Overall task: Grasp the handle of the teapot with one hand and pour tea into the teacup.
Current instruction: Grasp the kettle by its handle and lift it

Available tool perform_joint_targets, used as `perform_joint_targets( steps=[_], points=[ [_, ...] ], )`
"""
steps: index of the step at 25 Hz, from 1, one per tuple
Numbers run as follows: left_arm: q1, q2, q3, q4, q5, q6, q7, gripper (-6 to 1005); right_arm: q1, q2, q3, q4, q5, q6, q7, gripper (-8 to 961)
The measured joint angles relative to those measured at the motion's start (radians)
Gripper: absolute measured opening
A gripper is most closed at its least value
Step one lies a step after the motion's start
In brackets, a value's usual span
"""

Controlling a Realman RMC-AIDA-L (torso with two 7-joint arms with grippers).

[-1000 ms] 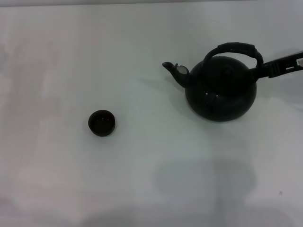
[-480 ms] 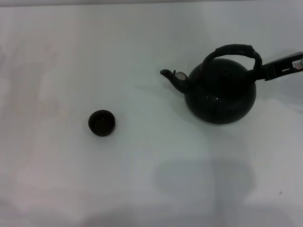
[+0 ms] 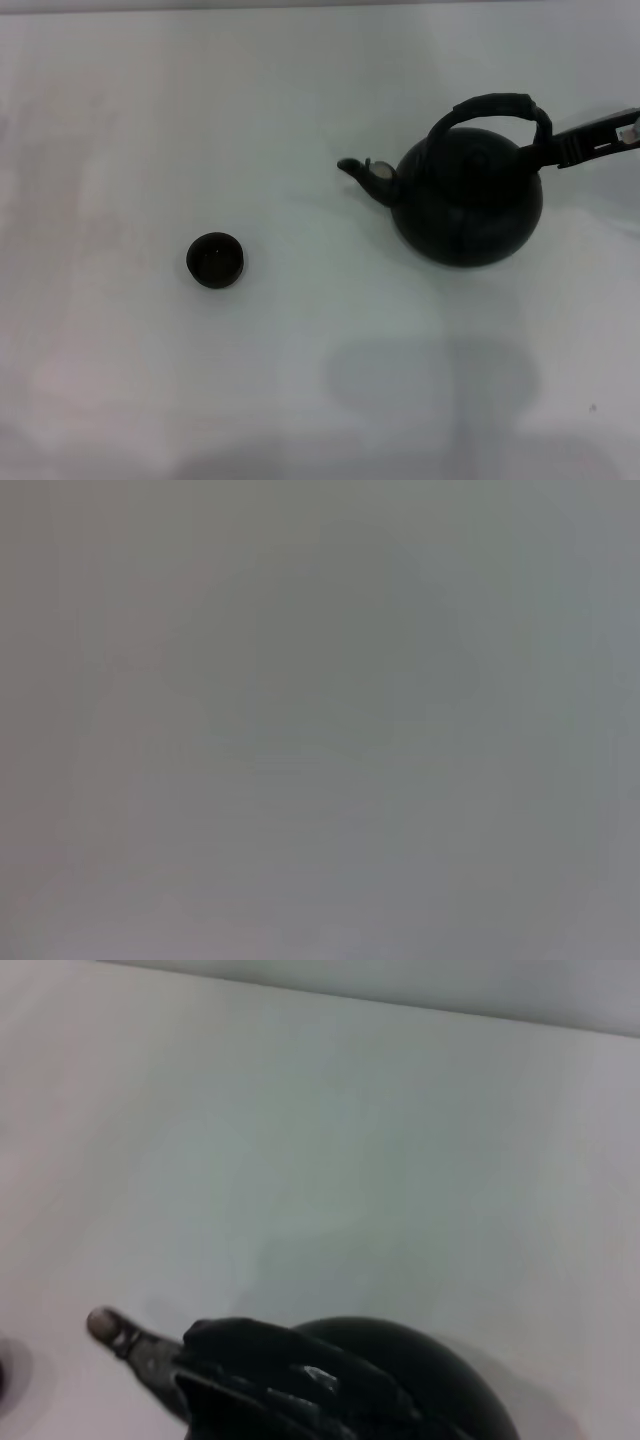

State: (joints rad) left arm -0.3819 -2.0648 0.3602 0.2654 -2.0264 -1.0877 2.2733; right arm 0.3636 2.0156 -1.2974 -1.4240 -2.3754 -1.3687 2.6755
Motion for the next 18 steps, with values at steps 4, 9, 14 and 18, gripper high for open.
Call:
perform_joint_targets(
  steps=[4,9,14,18],
  points=[
    [0.001,-0.001,0.001,0.0,0.0,-0.001,-0.012,787,-0.001,0.0,0.033,0.005,0.055,0.0,0.004,242],
    [0.003,-0.001,0.002,0.0,0.0,-0.003,-0.022,786,-0.002,-0.001,0.046,0.008,0.067,-0.001,0.002,225],
    [0.006,-0.002,0.002,0.0,0.0,-0.005,-0.027,786,-0.005,-0.001,0.055,0.006,0.07,0.001,0.002,221],
    [0.007,-0.002,0.002,0.0,0.003,-0.005,-0.036,786,-0.001,-0.002,0.06,-0.003,0.075,0.004,0.002,217]
  ],
)
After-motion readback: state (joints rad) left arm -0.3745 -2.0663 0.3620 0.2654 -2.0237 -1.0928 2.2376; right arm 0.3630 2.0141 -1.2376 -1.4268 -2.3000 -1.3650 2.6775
